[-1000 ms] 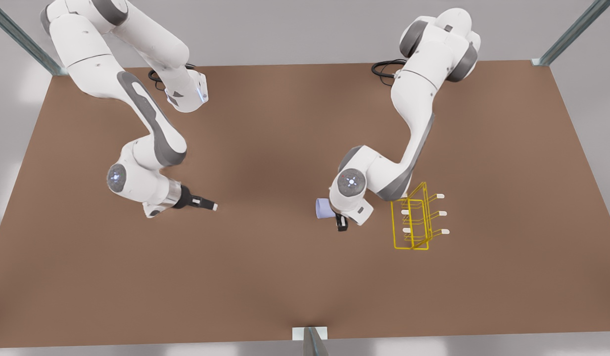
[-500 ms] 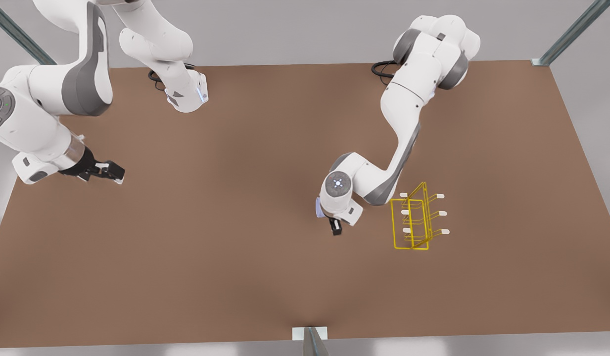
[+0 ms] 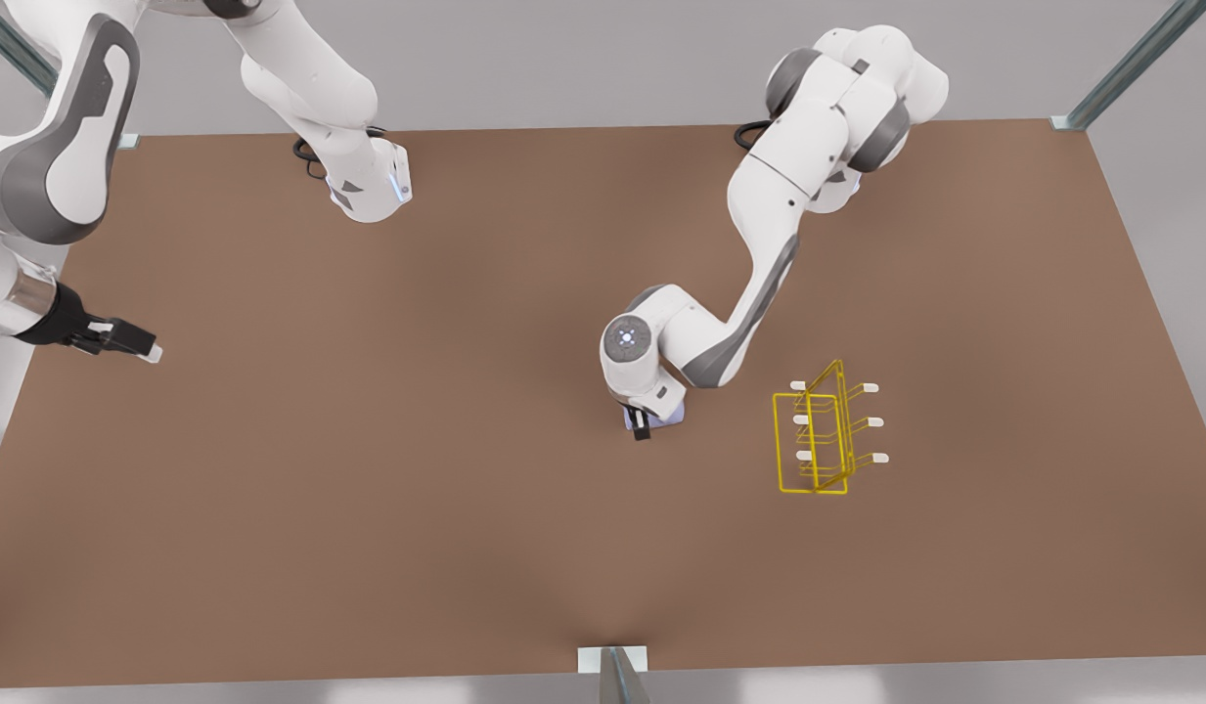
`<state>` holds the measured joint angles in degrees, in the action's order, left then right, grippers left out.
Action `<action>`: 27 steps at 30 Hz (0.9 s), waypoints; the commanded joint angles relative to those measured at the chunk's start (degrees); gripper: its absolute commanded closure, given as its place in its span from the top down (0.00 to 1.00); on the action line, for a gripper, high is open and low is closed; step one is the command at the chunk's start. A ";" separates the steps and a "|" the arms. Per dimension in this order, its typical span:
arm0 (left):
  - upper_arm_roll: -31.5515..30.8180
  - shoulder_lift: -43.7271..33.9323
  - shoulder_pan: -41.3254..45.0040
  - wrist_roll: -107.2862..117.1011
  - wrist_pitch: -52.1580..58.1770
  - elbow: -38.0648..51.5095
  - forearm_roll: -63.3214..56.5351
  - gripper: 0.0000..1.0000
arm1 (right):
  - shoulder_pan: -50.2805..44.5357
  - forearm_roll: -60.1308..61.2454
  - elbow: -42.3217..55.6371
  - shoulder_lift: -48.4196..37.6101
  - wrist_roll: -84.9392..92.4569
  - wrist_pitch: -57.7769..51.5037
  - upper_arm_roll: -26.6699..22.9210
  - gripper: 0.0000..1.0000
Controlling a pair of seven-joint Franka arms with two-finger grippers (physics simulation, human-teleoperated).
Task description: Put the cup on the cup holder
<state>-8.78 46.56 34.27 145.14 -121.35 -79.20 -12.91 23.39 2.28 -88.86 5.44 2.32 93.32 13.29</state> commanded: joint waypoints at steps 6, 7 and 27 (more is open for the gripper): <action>-0.01 1.42 0.44 3.13 -1.08 -0.16 -3.00 1.00 | -6.25 -1.49 2.73 0.18 9.28 2.39 2.00 1.00; -0.01 1.69 0.53 3.22 -1.08 -0.42 -3.35 1.00 | -9.32 -2.37 2.90 1.24 9.19 2.39 2.00 1.00; 0.26 4.24 -0.26 2.78 -3.01 -0.60 -6.60 1.00 | -13.37 -4.74 2.90 1.85 5.06 0.98 3.06 1.00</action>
<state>-8.58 50.75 34.04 147.56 -123.61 -79.87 -19.47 9.89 -2.49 -85.94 7.35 6.82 94.30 16.30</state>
